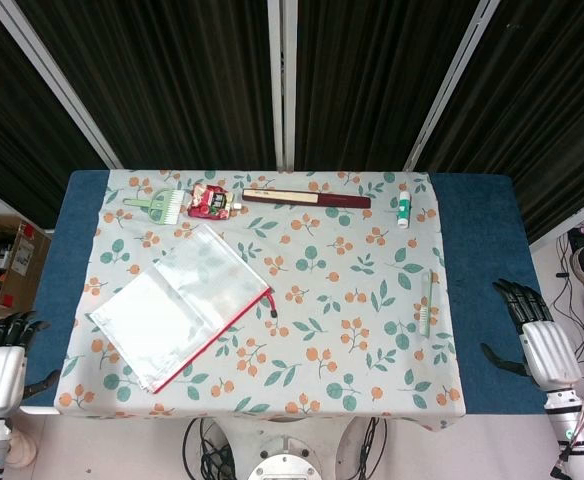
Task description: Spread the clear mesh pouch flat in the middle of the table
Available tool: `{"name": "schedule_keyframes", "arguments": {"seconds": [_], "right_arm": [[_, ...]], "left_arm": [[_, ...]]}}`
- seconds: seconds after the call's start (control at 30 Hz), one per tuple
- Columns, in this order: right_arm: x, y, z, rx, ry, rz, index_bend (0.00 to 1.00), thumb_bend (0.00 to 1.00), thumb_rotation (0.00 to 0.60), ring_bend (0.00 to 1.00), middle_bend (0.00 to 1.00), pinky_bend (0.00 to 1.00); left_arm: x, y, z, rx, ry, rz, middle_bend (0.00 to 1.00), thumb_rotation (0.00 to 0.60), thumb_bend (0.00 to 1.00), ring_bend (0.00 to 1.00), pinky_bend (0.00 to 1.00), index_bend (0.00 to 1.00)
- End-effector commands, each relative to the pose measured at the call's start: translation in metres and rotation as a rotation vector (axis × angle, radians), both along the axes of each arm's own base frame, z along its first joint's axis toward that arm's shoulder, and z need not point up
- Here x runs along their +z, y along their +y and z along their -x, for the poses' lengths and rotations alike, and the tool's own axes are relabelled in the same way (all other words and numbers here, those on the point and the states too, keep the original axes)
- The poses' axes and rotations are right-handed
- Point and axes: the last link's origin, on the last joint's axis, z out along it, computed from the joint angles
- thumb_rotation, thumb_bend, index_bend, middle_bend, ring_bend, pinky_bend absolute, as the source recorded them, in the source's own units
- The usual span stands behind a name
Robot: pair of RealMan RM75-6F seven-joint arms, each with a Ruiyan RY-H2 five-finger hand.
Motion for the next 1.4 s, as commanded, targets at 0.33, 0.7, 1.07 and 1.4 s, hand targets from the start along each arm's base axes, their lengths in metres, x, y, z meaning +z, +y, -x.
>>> {"name": "schedule_keyframes", "arguments": {"seconds": [0.33, 0.7, 1.07, 1.4], "right_arm": [[0.008, 0.002, 0.0, 0.027, -0.005, 0.012, 0.01, 0.18, 0.6, 0.0, 0.05, 0.0], [0.012, -0.004, -0.011, 0.077, 0.011, -0.006, 0.01, 0.18, 0.6, 0.0, 0.05, 0.0], [0.01, -0.005, -0.009, 0.04, 0.025, -0.018, 0.01, 0.18, 0.6, 0.0, 0.05, 0.0], [0.01, -0.008, -0.006, 0.016, 0.025, -0.019, 0.01, 0.18, 0.6, 0.0, 0.05, 0.0]], "left_arm": [[-0.007, 0.006, -0.018, -0.074, -0.008, 0.042, 0.17, 0.6, 0.01, 0.14, 0.17, 0.29], [-0.059, 0.083, -0.123, -0.488, -0.053, 0.289, 0.17, 0.6, 0.03, 0.14, 0.17, 0.29], [-0.149, 0.163, -0.195, -0.601, -0.02, 0.561, 0.17, 0.6, 0.16, 0.14, 0.17, 0.32], [-0.2, 0.201, -0.21, -0.542, 0.053, 0.643, 0.17, 0.6, 0.23, 0.14, 0.17, 0.34]]}}
